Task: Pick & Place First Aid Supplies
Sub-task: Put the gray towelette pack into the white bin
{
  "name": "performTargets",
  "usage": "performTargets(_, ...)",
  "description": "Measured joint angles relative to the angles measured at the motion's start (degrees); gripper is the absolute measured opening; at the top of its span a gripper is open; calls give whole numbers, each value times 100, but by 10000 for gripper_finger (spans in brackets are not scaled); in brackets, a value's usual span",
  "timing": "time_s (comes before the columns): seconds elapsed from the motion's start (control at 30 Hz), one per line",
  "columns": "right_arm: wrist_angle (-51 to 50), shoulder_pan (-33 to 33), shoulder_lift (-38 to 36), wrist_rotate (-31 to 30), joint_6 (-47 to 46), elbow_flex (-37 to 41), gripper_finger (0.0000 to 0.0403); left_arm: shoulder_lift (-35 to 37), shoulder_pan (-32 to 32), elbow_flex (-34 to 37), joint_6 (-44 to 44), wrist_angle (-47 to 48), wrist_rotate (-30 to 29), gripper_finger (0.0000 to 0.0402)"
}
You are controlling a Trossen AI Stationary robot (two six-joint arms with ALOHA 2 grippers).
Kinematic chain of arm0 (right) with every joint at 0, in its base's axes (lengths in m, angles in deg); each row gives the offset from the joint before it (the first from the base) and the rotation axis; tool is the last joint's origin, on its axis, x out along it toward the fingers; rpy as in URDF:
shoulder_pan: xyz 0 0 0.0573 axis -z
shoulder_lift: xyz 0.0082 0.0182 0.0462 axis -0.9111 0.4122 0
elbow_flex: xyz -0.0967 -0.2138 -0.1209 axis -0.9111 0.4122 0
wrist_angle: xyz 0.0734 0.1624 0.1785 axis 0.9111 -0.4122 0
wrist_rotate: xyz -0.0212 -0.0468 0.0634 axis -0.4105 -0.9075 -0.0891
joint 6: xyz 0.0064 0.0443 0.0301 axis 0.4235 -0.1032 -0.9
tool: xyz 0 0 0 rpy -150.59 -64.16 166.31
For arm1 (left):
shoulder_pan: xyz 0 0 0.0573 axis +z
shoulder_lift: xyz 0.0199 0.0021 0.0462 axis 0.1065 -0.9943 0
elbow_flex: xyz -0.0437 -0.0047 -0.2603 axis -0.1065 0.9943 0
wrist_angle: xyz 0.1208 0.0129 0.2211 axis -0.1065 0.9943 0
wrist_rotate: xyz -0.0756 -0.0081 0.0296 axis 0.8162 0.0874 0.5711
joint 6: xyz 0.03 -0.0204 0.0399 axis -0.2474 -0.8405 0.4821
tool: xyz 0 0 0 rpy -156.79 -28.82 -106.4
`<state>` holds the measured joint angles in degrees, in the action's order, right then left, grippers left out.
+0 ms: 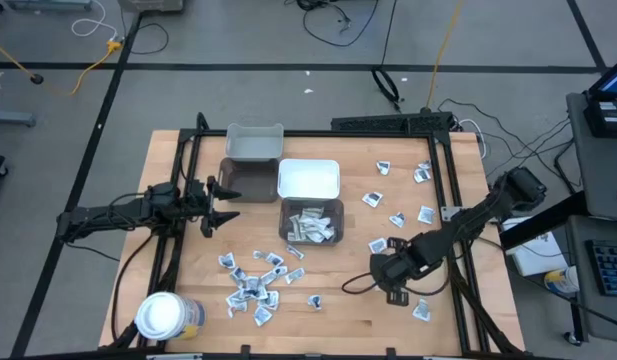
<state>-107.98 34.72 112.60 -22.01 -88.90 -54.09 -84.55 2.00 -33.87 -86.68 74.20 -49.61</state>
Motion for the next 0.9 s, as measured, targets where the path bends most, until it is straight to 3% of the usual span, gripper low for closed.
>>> performTargets(0.37,-1951,175,-658,141,374,-1204,0,0,1,0,0,0,-2,310)
performTargets(0.57,-2560,210,-957,135,524,-1382,0,1,1,0,0,0,0,310)
performTargets(0.9,-2657,1416,-620,255,1719,-1477,0,0,1,0,0,0,0,310)
